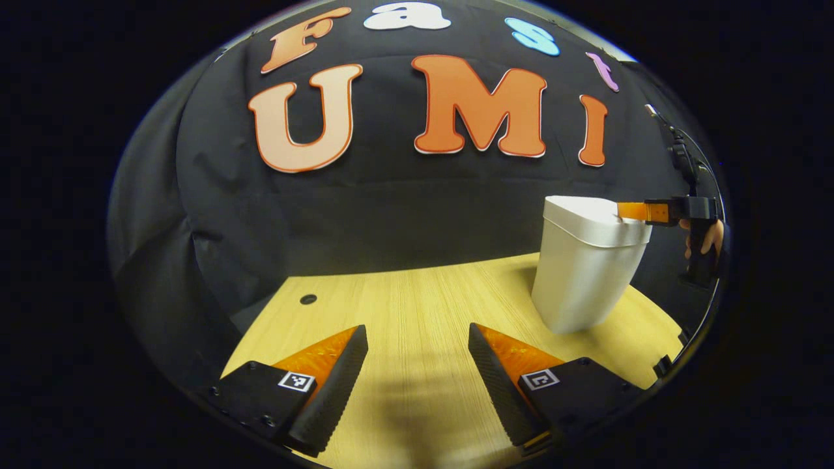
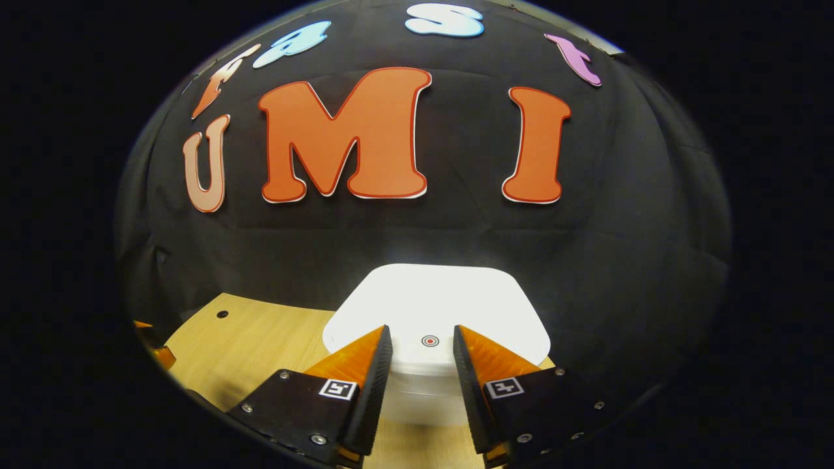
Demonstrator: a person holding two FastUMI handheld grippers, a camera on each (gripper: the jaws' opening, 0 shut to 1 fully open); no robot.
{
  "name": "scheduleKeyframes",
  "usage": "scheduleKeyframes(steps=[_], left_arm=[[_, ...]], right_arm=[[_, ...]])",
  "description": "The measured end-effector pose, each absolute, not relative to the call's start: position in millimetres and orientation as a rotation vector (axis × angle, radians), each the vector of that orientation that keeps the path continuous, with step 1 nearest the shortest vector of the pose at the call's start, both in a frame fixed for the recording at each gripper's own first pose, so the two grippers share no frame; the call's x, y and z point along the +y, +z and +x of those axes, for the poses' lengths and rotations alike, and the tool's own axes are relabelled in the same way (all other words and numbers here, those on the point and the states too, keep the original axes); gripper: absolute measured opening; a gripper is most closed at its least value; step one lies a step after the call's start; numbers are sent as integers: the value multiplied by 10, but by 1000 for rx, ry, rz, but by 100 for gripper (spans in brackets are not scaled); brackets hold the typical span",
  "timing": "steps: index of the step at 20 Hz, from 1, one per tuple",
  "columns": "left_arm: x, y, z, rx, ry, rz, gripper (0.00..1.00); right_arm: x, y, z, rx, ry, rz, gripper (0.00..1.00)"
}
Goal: Press the lid of the desktop garbage bin to open it, pick up the crumpled paper on the desktop and throw it into the bin, then pick up the pop can on the desktop and drop it into the bin, and finally close the garbage bin lid.
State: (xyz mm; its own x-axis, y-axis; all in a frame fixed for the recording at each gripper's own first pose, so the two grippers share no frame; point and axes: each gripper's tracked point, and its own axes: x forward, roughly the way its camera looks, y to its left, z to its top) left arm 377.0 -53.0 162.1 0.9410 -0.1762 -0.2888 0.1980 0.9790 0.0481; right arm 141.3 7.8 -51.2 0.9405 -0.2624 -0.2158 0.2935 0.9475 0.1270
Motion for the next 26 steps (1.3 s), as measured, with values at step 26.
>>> scheduleKeyframes(steps=[26], left_arm=[[-268, 3236, 3712, -188, -75, 2, 99]], right_arm=[[1520, -55, 1253, 12, -100, 118, 95]])
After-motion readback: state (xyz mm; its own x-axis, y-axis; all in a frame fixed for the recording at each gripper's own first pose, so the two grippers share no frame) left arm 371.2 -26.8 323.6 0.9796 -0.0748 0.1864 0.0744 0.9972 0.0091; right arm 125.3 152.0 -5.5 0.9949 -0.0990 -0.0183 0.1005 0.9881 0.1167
